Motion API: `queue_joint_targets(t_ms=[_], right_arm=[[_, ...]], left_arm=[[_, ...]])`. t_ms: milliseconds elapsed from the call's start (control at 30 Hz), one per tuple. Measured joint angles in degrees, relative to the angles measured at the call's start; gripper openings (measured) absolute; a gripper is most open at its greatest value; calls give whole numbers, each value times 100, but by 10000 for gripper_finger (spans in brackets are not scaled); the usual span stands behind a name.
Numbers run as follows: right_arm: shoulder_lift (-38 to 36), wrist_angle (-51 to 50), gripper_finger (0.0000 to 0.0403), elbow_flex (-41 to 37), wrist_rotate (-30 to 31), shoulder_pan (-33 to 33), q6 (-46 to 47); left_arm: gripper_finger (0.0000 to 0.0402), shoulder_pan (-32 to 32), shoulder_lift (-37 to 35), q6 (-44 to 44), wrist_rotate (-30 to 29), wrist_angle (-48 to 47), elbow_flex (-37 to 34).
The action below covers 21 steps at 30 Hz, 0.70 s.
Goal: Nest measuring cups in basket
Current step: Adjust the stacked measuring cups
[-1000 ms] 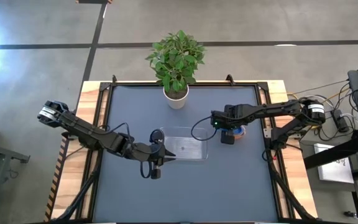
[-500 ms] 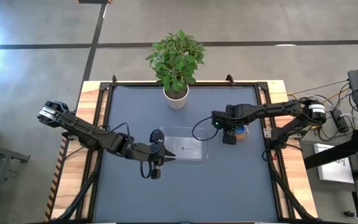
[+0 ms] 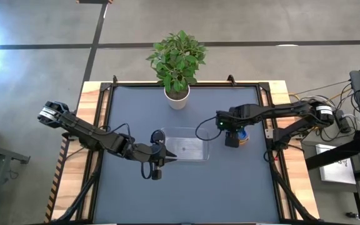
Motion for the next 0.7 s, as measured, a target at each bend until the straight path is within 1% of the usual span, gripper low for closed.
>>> queue_joint_targets(t_ms=[167, 300, 433, 600, 700], right_arm=[[-5, 114, 261, 0, 123, 1, 67], [-5, 412, 299, 0, 165, -1, 345], [46, 562, 325, 0, 126, -53, 726], [362, 507, 351, 0, 124, -86, 727], [598, 510, 358, 0, 159, -140, 695]], left_arm=[[40, 0, 0, 2, 1, 0, 0], [40, 0, 0, 6, 0, -4, 0], [40, 0, 0, 9, 1, -11, 0], [40, 0, 0, 11, 1, -34, 0], [40, 1, 6, 11, 2, -44, 0]])
